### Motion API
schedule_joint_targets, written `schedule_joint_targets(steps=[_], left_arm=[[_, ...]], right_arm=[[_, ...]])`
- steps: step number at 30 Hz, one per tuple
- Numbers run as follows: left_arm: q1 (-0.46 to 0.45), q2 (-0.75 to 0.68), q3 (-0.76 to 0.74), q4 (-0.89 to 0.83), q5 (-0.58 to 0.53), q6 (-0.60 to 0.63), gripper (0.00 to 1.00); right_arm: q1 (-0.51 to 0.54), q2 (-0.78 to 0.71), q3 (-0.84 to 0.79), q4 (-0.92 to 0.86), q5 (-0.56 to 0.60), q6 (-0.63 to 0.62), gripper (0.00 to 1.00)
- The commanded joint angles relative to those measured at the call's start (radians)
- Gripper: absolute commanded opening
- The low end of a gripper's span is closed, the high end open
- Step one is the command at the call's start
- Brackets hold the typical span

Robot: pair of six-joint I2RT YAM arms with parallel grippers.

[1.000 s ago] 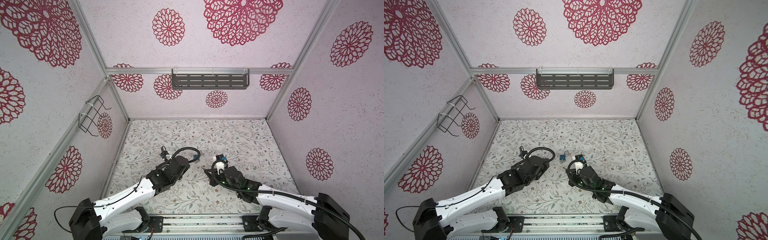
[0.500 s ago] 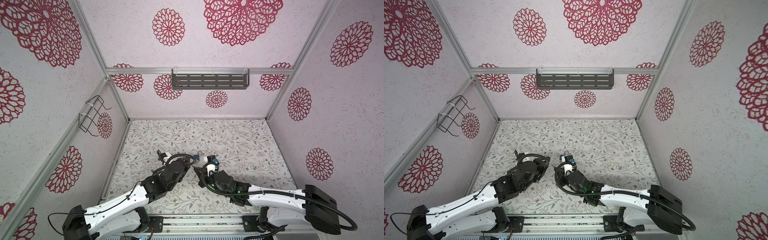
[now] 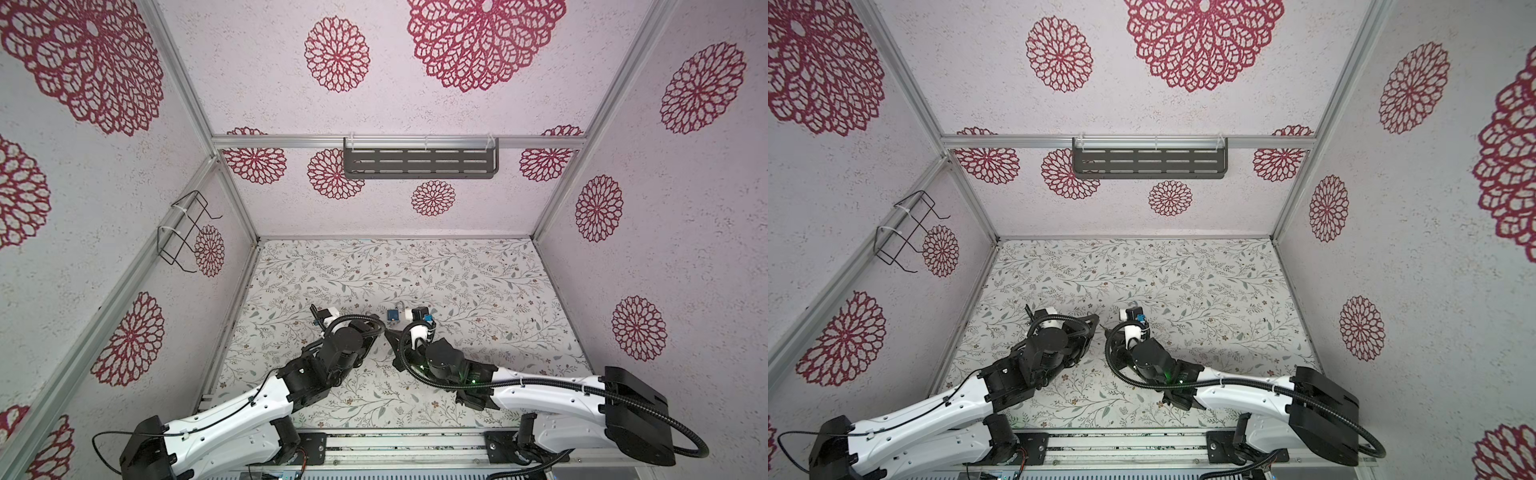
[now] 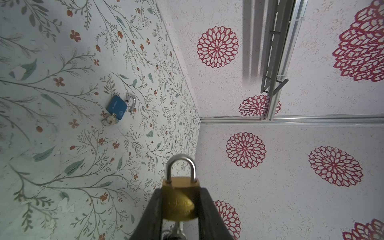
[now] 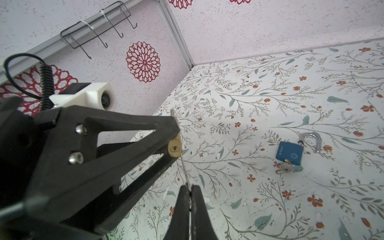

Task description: Unlock with the key

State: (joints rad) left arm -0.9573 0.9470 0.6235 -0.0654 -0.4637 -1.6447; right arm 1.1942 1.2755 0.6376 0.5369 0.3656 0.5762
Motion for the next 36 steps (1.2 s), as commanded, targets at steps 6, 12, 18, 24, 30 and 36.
schedule_joint_targets(steps=[6,12,18,24,30,36], left_arm=[[-0.006,-0.003,-0.001,0.054,-0.006,0.008,0.0],[-0.006,0.014,0.004,0.065,0.005,0.012,0.0],[-0.006,0.022,0.01,0.058,0.005,0.016,0.0],[-0.009,0.024,0.024,0.04,0.006,0.028,0.0],[-0.014,0.029,0.035,0.03,0.009,0.034,0.0],[-0.018,0.025,0.039,0.03,0.005,0.041,0.0]], right_arm=[[0.004,0.01,0.041,0.045,0.033,-0.026,0.0],[0.004,0.009,0.047,0.035,0.037,-0.03,0.0],[0.004,-0.005,0.039,0.035,0.046,-0.029,0.0],[0.004,-0.024,0.034,0.03,0.054,-0.03,0.0],[0.004,-0.022,0.031,0.033,0.06,-0.025,0.0],[0.004,-0.026,0.036,0.035,0.059,-0.03,0.0]])
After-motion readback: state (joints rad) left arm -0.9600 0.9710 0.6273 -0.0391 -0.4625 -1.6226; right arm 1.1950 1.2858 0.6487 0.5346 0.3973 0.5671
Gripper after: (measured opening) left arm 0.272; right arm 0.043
